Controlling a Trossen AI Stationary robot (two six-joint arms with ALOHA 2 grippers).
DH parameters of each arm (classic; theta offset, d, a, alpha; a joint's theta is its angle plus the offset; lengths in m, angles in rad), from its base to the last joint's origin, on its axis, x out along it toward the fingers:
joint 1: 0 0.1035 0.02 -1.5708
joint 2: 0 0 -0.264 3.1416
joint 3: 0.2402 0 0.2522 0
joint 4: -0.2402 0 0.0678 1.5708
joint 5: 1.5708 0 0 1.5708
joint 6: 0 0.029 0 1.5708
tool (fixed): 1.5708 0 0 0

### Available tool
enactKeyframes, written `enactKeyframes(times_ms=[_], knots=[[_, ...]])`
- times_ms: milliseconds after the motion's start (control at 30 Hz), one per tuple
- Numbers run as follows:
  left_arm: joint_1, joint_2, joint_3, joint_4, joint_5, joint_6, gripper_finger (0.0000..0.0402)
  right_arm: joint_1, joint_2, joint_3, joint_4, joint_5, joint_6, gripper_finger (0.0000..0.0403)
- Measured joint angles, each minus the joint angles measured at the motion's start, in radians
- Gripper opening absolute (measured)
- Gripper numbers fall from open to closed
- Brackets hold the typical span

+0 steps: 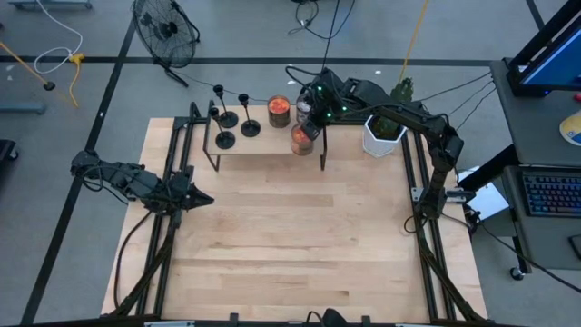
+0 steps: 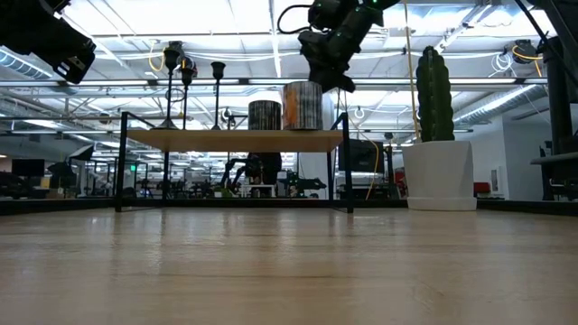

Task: Pick & Place candle stick holders
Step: Put the orange scented candle on the shelf

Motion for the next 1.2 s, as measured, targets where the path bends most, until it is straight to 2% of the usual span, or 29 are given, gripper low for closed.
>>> enactKeyframes(times_ms=[300, 967, 1200], knots=[[0.0, 0.0, 0.0, 0.0, 0.0, 0.003, 0.0028, 0.0, 0.0, 0.0, 0.03, 0.0, -0.019, 0.003], [0.0, 0.0, 0.0, 0.0, 0.0, 0.002, 0.0028, 0.0, 0.0, 0.0, 0.145, 0.008, -0.085, 0.0002], [0.0, 0.0, 0.0, -0.007, 0.001, -0.004, 0.0028, 0.021, -0.044, 0.0, 0.064, 0.011, -0.115, 0.0002]])
